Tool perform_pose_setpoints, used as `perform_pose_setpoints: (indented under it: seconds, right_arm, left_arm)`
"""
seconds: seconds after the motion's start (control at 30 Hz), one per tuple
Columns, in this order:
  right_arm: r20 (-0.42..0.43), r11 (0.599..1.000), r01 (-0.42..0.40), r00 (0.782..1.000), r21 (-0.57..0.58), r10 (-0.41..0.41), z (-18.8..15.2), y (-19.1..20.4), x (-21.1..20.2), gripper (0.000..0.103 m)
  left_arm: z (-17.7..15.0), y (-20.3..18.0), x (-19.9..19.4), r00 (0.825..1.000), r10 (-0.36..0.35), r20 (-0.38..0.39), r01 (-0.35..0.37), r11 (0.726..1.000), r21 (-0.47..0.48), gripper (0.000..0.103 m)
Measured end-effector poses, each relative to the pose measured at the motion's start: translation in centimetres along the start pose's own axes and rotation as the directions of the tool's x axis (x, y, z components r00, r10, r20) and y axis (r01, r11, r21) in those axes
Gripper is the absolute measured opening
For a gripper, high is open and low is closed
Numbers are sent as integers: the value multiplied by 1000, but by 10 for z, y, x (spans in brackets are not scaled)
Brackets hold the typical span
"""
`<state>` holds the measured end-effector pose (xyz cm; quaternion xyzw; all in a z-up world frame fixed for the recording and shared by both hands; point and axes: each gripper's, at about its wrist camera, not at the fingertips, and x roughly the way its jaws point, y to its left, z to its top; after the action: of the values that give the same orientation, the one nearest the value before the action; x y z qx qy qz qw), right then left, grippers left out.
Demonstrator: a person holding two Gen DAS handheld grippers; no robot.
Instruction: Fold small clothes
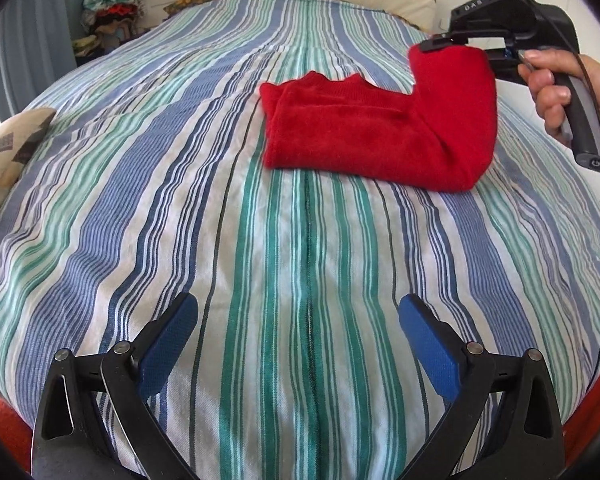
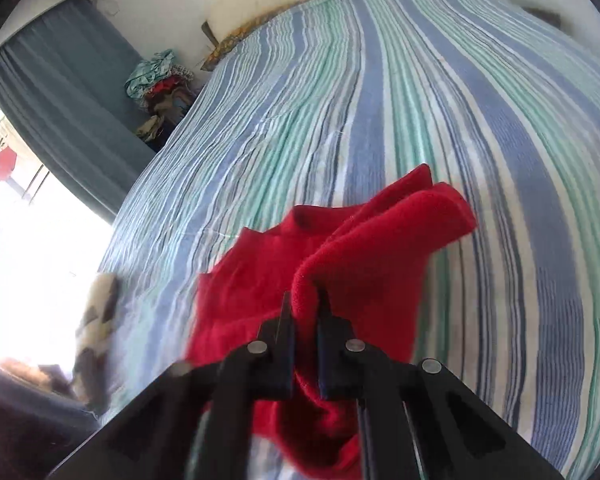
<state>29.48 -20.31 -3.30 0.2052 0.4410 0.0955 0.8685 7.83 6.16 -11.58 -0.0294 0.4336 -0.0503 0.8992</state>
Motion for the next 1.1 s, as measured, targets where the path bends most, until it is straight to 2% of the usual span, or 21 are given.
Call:
perform_pose_setpoints:
  seconds: [0.07,0.2,0.33,0.47,0.53,0.57,0.6,0.67,0.77,0.83,0.87,0.93,0.97,1.03,1.1]
  right_arm:
    - [-14,999,-47,999,-18,46,0,31,21,8]
    - [-64,994,-92,994,-53,88,-5,76,65,8]
    - [-105,993,-86,991,-75,78,-20,99,101,8]
    - [-142,993,-46,989,-109,30,-36,114,129,10]
    - [-202,995,-54,979,-89,35,-42,113,145,18]
    - [-228,995,-71,972,-73,52,-45,111,151,29]
    - [-252,994,-95,965,-62,76,-46,112,155,50]
    - [-257,988,-145,958,-59,125,-44,117,150,66]
    - [-229,967,-240,949,-85,216,-32,124,124,66]
    - [-187,962,-243,958,-127,218,-20,124,104,66]
    - [-172,963,-225,965,-147,199,-16,124,97,66]
    - [-187,966,-145,977,-215,104,-15,123,90,63]
    - [-189,960,-102,981,-261,53,-19,123,91,56]
    - [-190,942,-44,982,-334,-21,-33,120,96,50]
    - [-206,923,-93,978,-373,15,-53,126,109,43]
  left_arm:
    - [-1,2,0,1000,2,-3,-2,1000,2,101]
    - [-1,7,1,1000,6,-7,-6,1000,3,101]
    - [0,13,1,1000,8,-8,-9,1000,-16,101]
    - [1,19,3,1000,6,-21,-6,999,-42,101]
    - [0,20,5,1000,8,-28,-10,999,-50,101]
    - [0,20,6,999,10,-31,-11,999,-52,101]
    - [0,21,6,999,12,-31,-14,998,-53,101]
    - [1,21,5,1000,14,-28,-16,998,-55,101]
    - [2,22,3,1000,4,-19,-6,998,-61,101]
    - [4,22,1,1000,-3,-11,3,998,-62,101]
    - [5,22,1,1000,-5,-9,5,998,-60,101]
    - [6,21,1,1000,-13,-8,13,998,-58,101]
    - [6,21,1,1000,-19,-11,19,998,-60,101]
    - [6,20,3,999,-29,-20,28,997,-66,101]
    - [4,19,6,999,-23,-30,21,998,-63,101]
